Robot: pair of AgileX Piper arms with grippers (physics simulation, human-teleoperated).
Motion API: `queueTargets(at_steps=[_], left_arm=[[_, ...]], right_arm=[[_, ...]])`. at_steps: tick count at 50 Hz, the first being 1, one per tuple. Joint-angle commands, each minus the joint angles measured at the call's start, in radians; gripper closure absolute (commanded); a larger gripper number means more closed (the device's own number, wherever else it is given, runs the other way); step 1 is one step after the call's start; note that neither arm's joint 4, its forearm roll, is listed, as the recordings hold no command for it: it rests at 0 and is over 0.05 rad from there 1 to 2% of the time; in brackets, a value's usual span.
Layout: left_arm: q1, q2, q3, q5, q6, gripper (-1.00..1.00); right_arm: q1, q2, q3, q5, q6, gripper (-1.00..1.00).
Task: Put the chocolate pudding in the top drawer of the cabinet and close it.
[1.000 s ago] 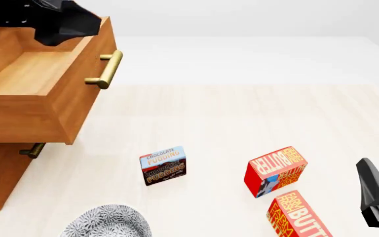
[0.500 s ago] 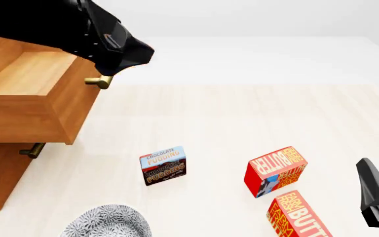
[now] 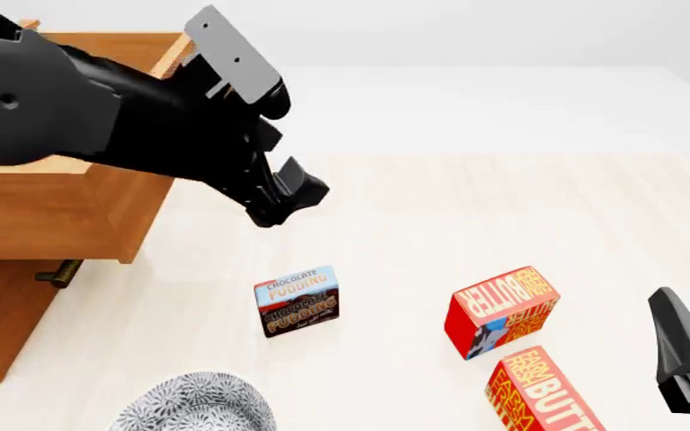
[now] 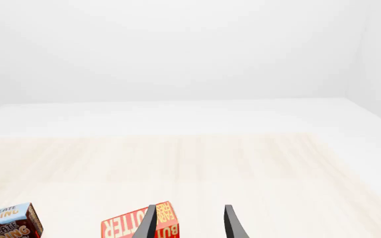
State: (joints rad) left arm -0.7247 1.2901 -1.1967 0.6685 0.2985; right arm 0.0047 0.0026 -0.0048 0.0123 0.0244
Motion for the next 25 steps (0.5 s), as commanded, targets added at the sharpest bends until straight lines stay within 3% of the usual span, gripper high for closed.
queueTargets(at_steps=[1,25], left_arm=[[0.018,0.061,0.133,-0.11,0.012,-1.0],[0.042,0.153,0.202,-0.214,0.014,-1.0]], right_arm=[[-0.001,0.002,0.001,-0.004,-0.003,-1.0],[0.0,0.002,0.001,-0.004,-0.004,-1.0]])
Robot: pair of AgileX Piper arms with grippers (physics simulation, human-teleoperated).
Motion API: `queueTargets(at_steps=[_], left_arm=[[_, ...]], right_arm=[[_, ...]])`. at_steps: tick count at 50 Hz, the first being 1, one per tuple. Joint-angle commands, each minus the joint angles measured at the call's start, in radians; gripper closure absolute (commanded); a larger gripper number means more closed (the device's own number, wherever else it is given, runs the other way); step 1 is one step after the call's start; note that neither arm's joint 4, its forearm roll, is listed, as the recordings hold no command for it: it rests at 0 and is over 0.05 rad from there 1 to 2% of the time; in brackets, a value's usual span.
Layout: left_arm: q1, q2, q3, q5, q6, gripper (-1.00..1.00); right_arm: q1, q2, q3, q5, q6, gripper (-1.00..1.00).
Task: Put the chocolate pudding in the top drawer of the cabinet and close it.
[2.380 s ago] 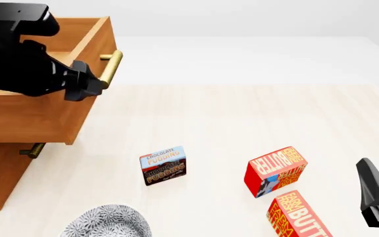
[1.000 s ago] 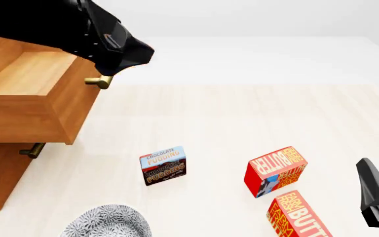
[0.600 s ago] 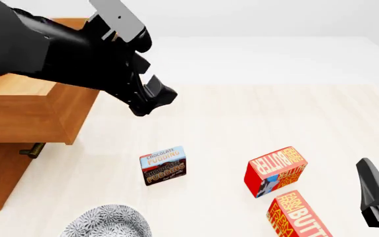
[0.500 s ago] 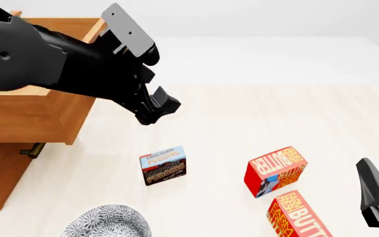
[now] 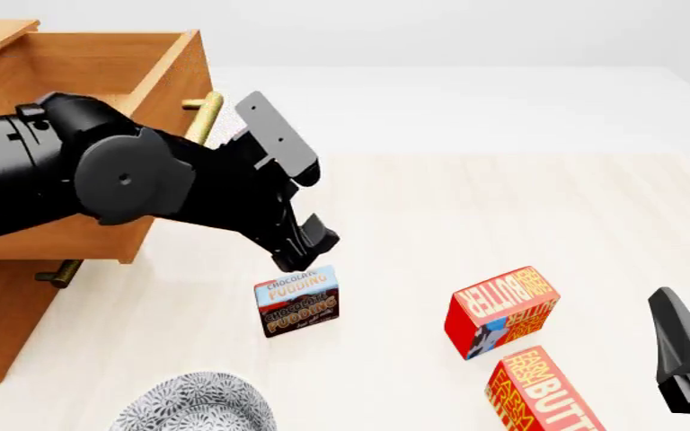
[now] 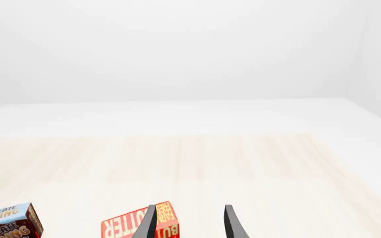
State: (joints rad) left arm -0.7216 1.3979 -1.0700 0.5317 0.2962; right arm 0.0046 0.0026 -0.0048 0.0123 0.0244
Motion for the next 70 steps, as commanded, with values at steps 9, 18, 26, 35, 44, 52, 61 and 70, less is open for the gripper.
queueTargets(at_steps=[9,18,26,35,44,52,61,70], left_arm=[[0.046,0.081,0.097,-0.105,0.014,-1.0],[0.055,0.1,0.115,-0.133,0.006,-1.0],[0.03,0.15,0.114,-0.149,-0.053,-1.0],[0.067,0.168,0.143,-0.191,-0.024,-1.0],[0.074,0.182,0.159,-0.211,-0.035,-1.0],[0.094,0.19,0.172,-0.227,-0.037,-1.0],[0.098,0.216,0.185,-0.251,-0.05,-1.0],[0.094,0.245,0.194,-0.277,-0.063,-1.0]], right_arm=[[0.0,0.002,0.001,-0.004,-0.003,-1.0],[0.0,0.002,0.001,-0.004,-0.003,-1.0],[0.0,0.002,0.001,-0.004,-0.003,-1.0],[-0.001,0.002,0.001,-0.004,-0.003,-1.0],[0.0,0.002,0.001,-0.004,-0.003,-1.0],[0.0,0.002,0.001,-0.004,-0.003,-1.0],[0.0,0.002,0.001,-0.004,-0.003,-1.0],[-0.001,0.002,0.001,-0.004,-0.003,-1.0]])
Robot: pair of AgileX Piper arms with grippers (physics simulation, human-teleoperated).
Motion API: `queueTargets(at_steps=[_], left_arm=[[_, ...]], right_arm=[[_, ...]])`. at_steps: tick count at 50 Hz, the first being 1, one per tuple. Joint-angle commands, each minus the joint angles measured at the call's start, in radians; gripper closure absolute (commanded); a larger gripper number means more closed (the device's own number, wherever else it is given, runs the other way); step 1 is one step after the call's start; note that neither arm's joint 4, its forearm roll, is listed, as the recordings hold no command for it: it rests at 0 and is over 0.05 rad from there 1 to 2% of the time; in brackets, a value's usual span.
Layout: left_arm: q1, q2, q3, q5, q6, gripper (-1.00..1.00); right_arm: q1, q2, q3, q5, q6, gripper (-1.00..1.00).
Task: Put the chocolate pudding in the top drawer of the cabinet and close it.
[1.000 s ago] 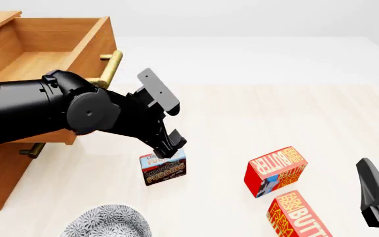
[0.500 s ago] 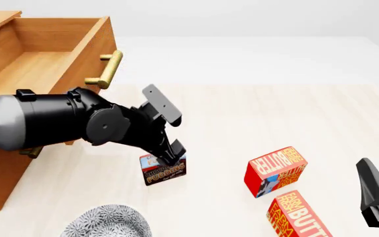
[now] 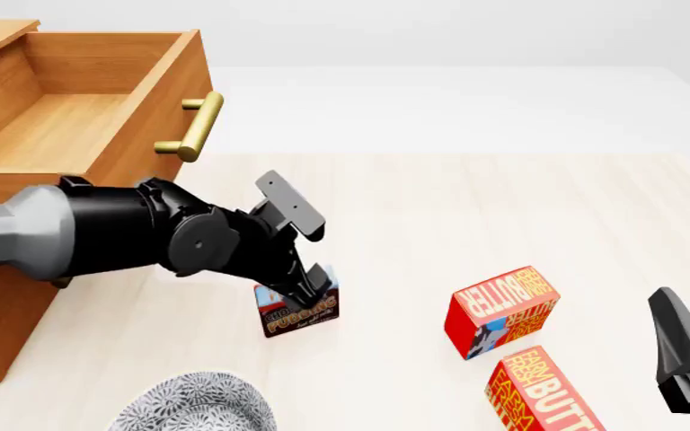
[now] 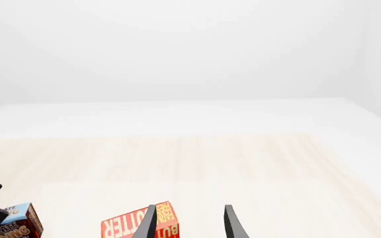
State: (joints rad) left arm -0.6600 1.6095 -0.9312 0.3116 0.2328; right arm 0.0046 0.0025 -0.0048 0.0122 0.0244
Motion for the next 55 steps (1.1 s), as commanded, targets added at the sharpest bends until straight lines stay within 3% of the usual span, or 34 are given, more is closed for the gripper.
queueTargets(at_steps=[1,24,25,55], left_arm=[[0.031,0.036,0.054,-0.057,-0.003,-1.0],[0.004,0.079,0.063,-0.082,-0.047,-1.0],[0.005,0.079,0.064,-0.083,-0.051,1.0],[-0.003,-0.068,0.06,-0.025,-0.039,1.0]], right_arm=[[0.0,0.002,0.001,-0.004,-0.003,-1.0],[0.0,0.002,0.001,-0.004,-0.003,-1.0],[0.0,0.002,0.001,-0.004,-0.003,-1.0],[0.0,0.002,0.001,-0.004,-0.003,-1.0]])
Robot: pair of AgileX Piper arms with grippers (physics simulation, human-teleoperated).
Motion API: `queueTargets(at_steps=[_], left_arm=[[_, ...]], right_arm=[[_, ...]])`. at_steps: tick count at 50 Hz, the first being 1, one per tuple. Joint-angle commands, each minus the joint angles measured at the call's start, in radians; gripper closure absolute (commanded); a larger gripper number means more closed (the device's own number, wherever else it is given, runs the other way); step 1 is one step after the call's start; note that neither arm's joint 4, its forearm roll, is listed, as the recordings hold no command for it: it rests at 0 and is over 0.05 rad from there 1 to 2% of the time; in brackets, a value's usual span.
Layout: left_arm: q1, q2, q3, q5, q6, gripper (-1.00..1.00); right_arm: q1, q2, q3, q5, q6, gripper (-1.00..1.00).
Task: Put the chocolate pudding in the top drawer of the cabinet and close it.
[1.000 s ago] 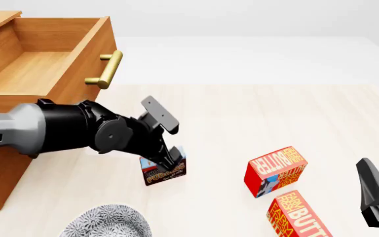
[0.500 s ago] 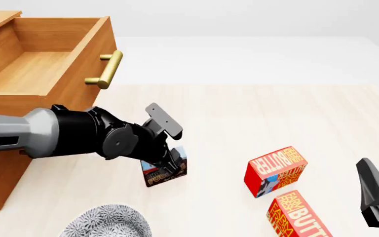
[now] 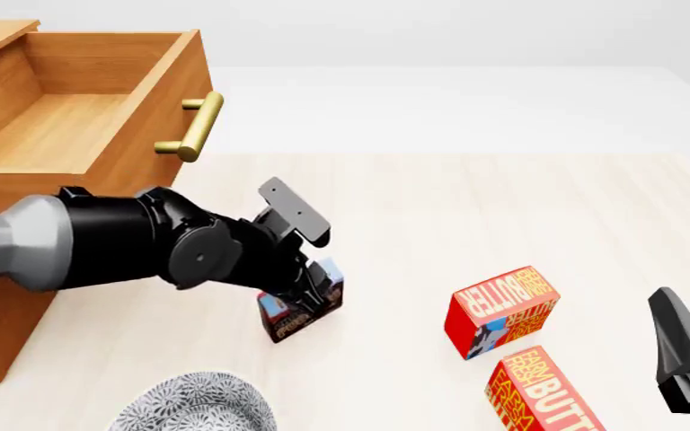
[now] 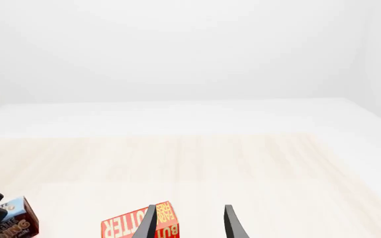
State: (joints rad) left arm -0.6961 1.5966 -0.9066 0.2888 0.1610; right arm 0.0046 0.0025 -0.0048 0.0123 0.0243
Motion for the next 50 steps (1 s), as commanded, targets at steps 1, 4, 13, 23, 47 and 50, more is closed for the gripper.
queueTargets(at_steps=[1,4,13,23,47,50], left_arm=[[0.037,-0.062,0.035,0.001,0.034,1.0],[0.051,-0.08,0.035,0.004,0.049,1.0],[0.021,-0.141,0.022,0.035,0.052,1.0],[-0.034,-0.179,0.002,0.064,0.053,1.0],[-0.131,-0.292,-0.095,0.183,0.051,1.0],[-0.143,-0.31,-0.111,0.203,0.052,1.0]], right_arm=[[0.0,0.002,0.001,-0.004,-0.003,-1.0],[0.0,0.002,0.001,-0.004,-0.003,-1.0],[0.0,0.002,0.001,-0.004,-0.003,-1.0],[0.0,0.002,0.001,-0.004,-0.003,-1.0],[0.0,0.002,0.001,-0.004,-0.003,-1.0],[0.0,0.002,0.001,-0.004,-0.003,-1.0]])
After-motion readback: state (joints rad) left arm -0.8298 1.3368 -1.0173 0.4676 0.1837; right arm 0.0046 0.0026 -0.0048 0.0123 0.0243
